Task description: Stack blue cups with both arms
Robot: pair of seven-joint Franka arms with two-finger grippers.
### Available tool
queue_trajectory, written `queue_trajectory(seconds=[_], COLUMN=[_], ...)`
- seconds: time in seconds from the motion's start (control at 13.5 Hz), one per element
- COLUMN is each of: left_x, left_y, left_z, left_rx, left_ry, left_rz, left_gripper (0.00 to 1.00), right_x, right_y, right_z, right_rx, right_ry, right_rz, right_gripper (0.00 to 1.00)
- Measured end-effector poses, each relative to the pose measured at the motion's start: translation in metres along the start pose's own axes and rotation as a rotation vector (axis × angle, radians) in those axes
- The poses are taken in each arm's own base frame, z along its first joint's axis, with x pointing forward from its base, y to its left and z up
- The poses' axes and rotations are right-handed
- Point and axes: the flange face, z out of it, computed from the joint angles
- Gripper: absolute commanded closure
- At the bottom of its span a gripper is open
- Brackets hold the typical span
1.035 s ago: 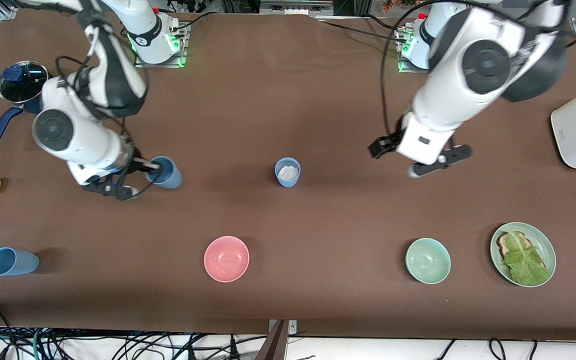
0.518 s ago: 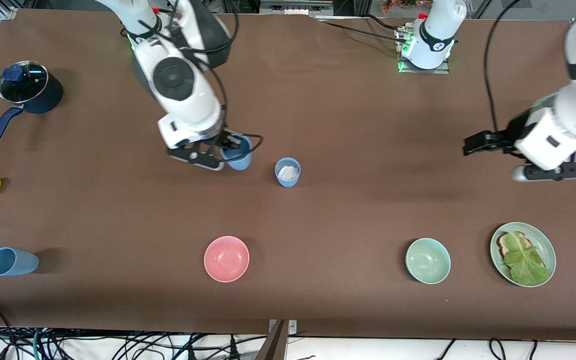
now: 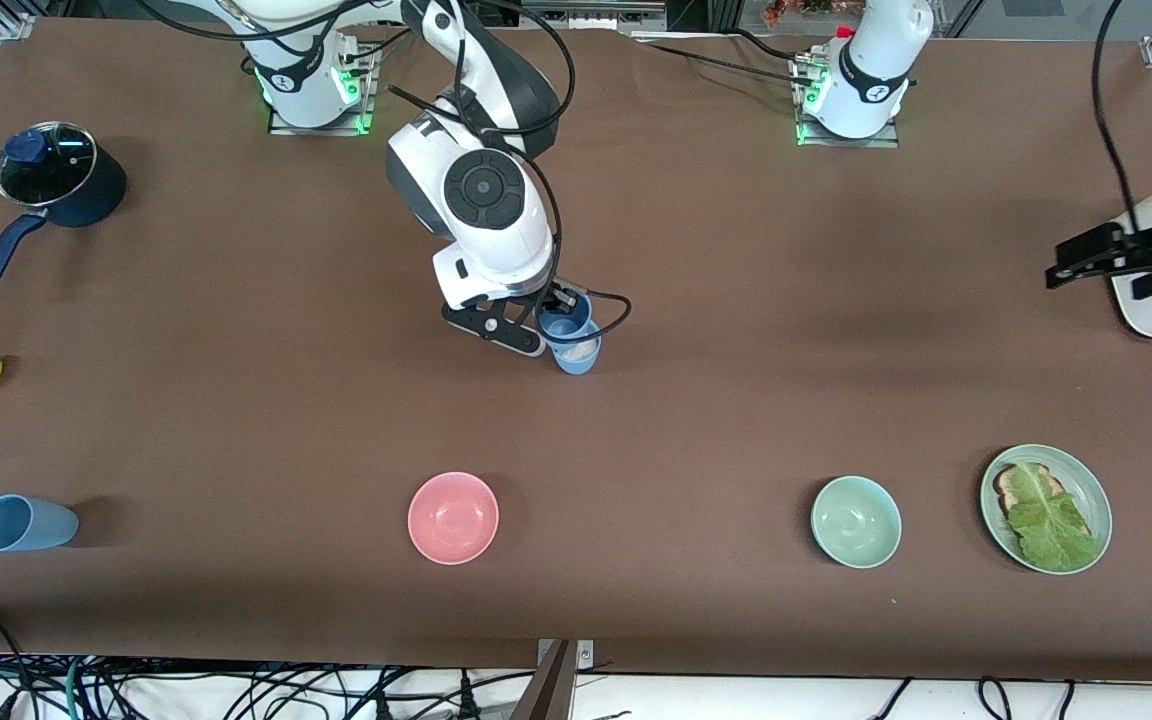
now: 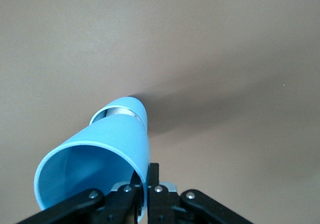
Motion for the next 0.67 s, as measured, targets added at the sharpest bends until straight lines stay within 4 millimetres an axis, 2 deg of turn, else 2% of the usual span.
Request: queue_trajectory(seconds=[0.15, 0.37, 0.67], left_x=[-0.015, -0.033, -0.042], left_y=[-0.007, -0.005, 0.001], left_z=[-0.006, -0.005, -0.002], left_rx=[-0.002, -0.006, -0.008], left_ry=[0.005, 0.016, 0.023], left_rz=[-0.005, -0.005, 0.015], left_gripper=[0.01, 0.01, 0.01], right_x=[-0.004, -0.005, 0.000], right_y=[-0.003, -0.006, -0.008], right_z=[0.005, 0.006, 0.006], right_rx=[-0.004, -0.003, 0.022], right_ry=[-0.003, 0.002, 0.016], right_rz=[-0.002, -0.004, 0.001], right_gripper=[1.00, 1.00, 1.00])
